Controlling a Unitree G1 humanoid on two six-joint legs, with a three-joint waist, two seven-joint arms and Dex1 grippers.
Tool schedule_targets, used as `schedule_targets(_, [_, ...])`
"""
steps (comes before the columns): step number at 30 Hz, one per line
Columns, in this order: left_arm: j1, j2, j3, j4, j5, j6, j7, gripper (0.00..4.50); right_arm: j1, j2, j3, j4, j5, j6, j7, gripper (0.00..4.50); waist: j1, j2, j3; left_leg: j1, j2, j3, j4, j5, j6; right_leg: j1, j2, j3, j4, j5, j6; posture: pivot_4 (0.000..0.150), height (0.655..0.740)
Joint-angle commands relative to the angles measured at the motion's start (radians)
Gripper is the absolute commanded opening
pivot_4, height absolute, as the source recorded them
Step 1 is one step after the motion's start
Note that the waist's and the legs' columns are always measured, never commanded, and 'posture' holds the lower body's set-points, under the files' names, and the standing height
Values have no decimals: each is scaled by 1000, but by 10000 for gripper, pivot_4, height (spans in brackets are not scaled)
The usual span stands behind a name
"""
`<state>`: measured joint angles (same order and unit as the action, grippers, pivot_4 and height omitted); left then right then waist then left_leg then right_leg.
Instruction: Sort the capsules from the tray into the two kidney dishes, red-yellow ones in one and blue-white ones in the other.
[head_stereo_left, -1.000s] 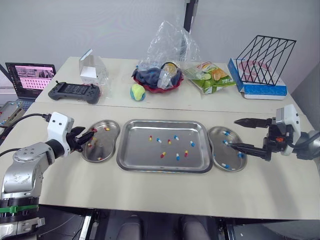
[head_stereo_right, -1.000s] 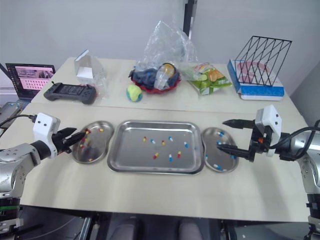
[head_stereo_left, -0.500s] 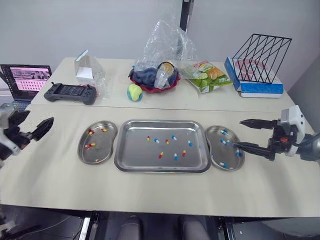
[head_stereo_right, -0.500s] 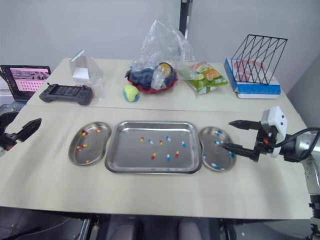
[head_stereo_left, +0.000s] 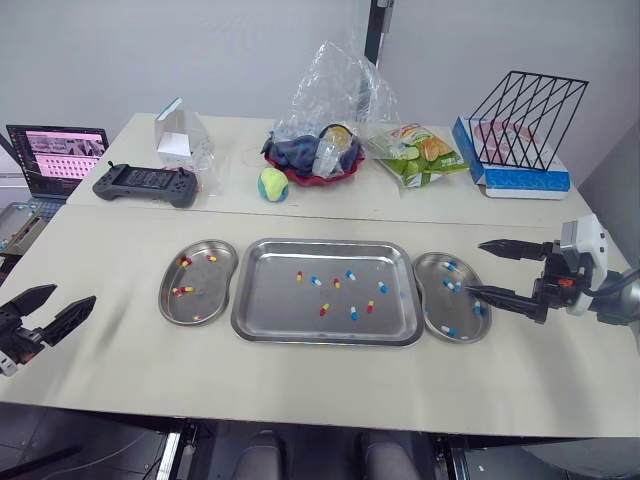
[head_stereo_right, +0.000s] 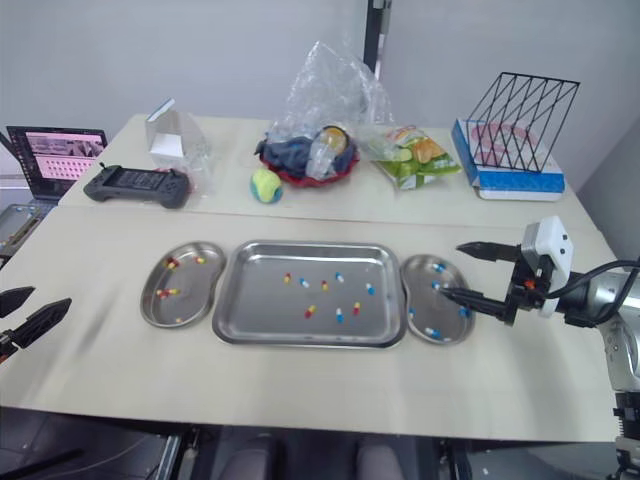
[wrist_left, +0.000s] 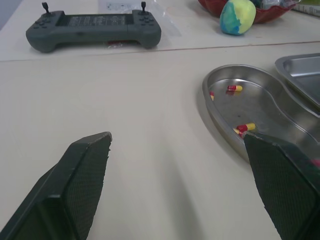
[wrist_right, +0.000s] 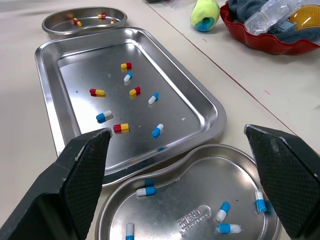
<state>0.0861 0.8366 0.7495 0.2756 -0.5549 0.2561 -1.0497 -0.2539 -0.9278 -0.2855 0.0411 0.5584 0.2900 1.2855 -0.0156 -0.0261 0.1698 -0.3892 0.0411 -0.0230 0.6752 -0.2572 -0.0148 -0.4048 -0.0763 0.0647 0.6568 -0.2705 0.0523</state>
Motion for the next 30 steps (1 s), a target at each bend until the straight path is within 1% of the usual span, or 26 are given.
schedule_targets(1, [-13, 2, 25, 0, -22, -26, 8, 44269, -15, -8, -20, 0, -1, -24, 6, 45000, 1, 0, 0, 0, 0, 0, 0, 0, 0, 0, 0, 0, 0, 0, 0, 1500, 7174])
schedule_targets(14, [-37, 25, 30, 11, -36, -25, -8, 44269, -7, -4, -23, -5, 1, -25, 9, 45000, 1, 0, 0, 0, 0, 0, 0, 0, 0, 0, 0, 0, 0, 0, 0, 1500, 7174])
schedule_targets(17, [-65, 17, 34, -47, -99, 40, -7, 44269, -11, -5, -20, -6, 2, -22, 11, 45000, 3, 0, 0, 0, 0, 0, 0, 0, 0, 0, 0, 0, 0, 0, 0, 1500, 7174])
schedule_targets(20, [-90, 19, -16, -163, -154, 129, -3, 44269, -11, -6, -20, -16, 5, -15, 10, 45000, 2, 0, 0, 0, 0, 0, 0, 0, 0, 0, 0, 0, 0, 0, 0, 1500, 7174])
schedule_targets(23, [-119, 12, -71, -257, -176, 194, 27, 44269, -8, -5, -22, -25, 7, -11, 8, 45000, 1, 0, 0, 0, 0, 0, 0, 0, 0, 0, 0, 0, 0, 0, 0, 1500, 7174])
schedule_targets(25, [-156, 5, -148, -318, -164, 242, 75, 44269, -4, -4, -24, -37, 10, -6, 3, 45000, 2, 0, 0, 0, 0, 0, 0, 0, 0, 0, 0, 0, 0, 0, 0, 1500, 7174])
schedule_targets(27, [-204, -26, -219, -365, -129, 245, 144, 44269, 4, -2, -27, -46, 11, -6, -2, 45000, 2, 0, 0, 0, 0, -1, 0, 0, 0, 0, 0, 0, 0, 0, 0, 1500, 7174])
schedule_targets(28, [-231, -53, -243, -390, -141, 268, 186, 44269, 9, 0, -31, -54, 12, -6, -6, 45000, 2, 0, 0, 0, -1, -1, 0, 0, 0, 0, 0, 0, 0, 0, 0, 1500, 7174])
schedule_targets(30, [-285, -107, -334, -458, -125, 298, 264, 44269, 26, 4, -42, -79, 22, 3, -18, 45000, 3, 0, 0, 0, -1, -1, 0, 0, 0, 1, 0, 0, 0, 0, 0, 1500, 7174])
